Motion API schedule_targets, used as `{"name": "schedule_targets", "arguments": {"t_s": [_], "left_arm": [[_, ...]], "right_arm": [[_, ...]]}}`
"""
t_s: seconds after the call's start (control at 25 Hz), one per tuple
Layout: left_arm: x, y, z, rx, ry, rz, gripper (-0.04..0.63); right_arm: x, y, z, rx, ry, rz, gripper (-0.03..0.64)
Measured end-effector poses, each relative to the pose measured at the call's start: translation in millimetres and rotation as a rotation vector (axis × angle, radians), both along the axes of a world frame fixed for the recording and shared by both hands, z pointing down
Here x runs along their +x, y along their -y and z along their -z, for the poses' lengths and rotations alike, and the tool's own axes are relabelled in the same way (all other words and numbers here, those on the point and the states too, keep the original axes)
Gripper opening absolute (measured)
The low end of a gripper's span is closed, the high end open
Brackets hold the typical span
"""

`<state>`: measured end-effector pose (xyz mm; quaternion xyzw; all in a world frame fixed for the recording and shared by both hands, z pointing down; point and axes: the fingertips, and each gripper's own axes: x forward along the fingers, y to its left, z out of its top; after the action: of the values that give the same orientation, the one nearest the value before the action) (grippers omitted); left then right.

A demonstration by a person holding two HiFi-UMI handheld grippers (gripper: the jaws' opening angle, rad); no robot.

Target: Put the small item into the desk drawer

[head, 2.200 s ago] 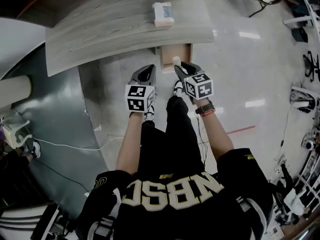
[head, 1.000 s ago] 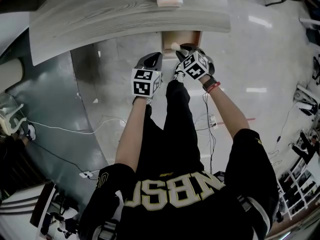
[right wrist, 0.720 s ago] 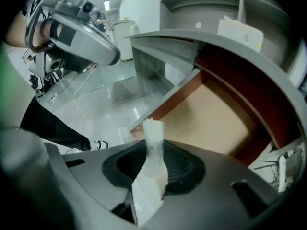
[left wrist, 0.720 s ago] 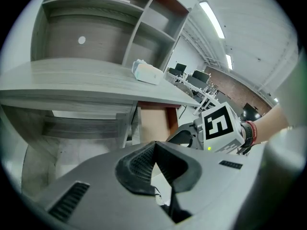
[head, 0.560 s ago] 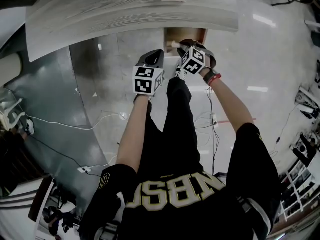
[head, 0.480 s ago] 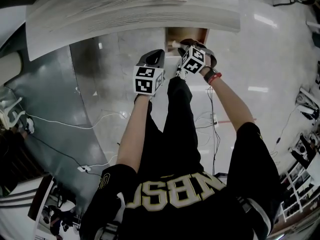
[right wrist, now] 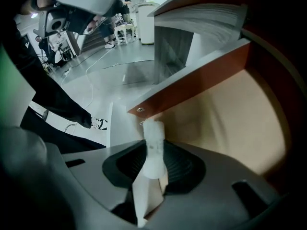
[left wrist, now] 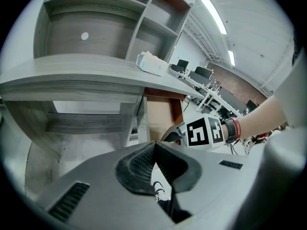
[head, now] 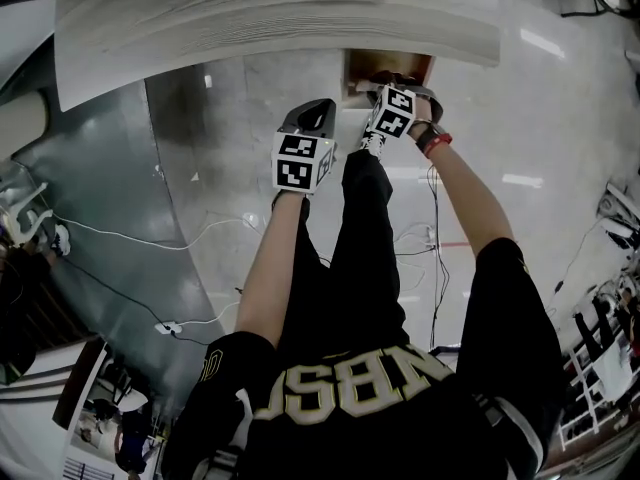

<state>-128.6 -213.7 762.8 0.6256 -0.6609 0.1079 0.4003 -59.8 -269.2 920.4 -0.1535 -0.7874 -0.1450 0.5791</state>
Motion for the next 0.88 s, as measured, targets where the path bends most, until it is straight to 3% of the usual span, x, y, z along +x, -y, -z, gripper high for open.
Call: {"name": "schedule_targets", "arguments": {"t_s": [0.28, 0.48, 0.88], "left_arm": [[-3, -6, -2, -0.007, 0.008, 0.008, 0.012], [-4, -10, 2, -0.006, 0.013, 0.002, 0.012], [-1, -12, 26, 0.026, 0.023, -0.038, 0.012]], "right_arm": [[1, 6, -11, 0.022, -0.023, 0.011, 0.12], [3, 7, -6, -0.023, -0.029, -0.109, 0.153], [13, 7, 32, -0.042, 0.014, -0.234, 0.149]]}}
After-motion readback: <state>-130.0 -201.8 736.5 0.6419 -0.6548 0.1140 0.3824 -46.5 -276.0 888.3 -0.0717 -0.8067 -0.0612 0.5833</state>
